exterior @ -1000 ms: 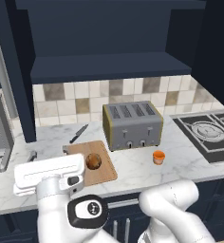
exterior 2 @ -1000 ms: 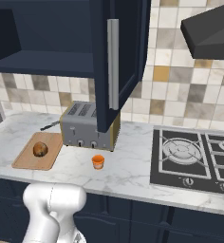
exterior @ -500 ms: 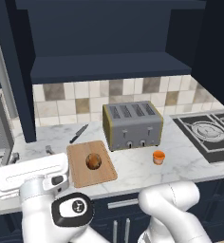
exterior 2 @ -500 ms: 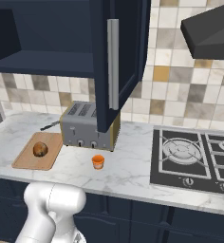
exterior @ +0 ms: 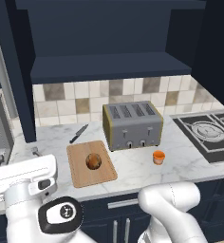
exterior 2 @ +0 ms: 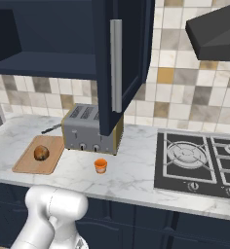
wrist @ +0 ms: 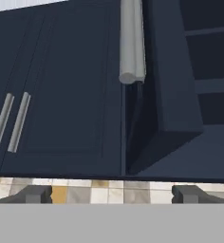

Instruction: Pick the bread, place it on the cutting board, pick the jam, place it on the counter, and close the cabinet.

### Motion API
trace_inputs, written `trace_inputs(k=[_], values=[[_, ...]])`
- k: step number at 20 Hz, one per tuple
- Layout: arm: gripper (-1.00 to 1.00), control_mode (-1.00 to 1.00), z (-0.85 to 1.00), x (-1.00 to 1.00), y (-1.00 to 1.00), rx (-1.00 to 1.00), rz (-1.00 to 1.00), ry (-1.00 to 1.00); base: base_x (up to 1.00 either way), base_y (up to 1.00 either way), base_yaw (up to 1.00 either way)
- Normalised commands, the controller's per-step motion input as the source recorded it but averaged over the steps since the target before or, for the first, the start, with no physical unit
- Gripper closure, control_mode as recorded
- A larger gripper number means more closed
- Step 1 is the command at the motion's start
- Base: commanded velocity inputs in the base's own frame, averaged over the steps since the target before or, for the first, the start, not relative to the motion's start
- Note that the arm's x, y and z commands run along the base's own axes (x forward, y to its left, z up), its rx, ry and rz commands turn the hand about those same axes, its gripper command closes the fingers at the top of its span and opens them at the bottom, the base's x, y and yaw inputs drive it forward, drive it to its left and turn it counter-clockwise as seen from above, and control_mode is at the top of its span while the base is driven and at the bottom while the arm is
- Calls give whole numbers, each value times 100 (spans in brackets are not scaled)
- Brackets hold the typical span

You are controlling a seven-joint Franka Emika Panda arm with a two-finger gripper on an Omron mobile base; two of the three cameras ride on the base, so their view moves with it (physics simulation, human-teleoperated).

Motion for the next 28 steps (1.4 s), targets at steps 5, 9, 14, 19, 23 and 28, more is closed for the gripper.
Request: trace_inputs(k=[5, 9, 14, 19, 23, 28], values=[[-100, -100, 17, -38, 5, 0, 0, -3, 0, 0, 0], [-100, -100, 8, -14, 0, 0, 0, 0, 0, 0, 0], [-100, -100, 10, -1, 0, 0, -2, 0, 0, 0, 0], [-100, -100, 15, 0, 0, 0, -6, 0, 0, 0, 0], [-100, -100, 14, 0, 0, 0, -7, 0, 0, 0, 0], [-100, -100, 22, 0, -6, 0, -7, 0, 0, 0, 0]])
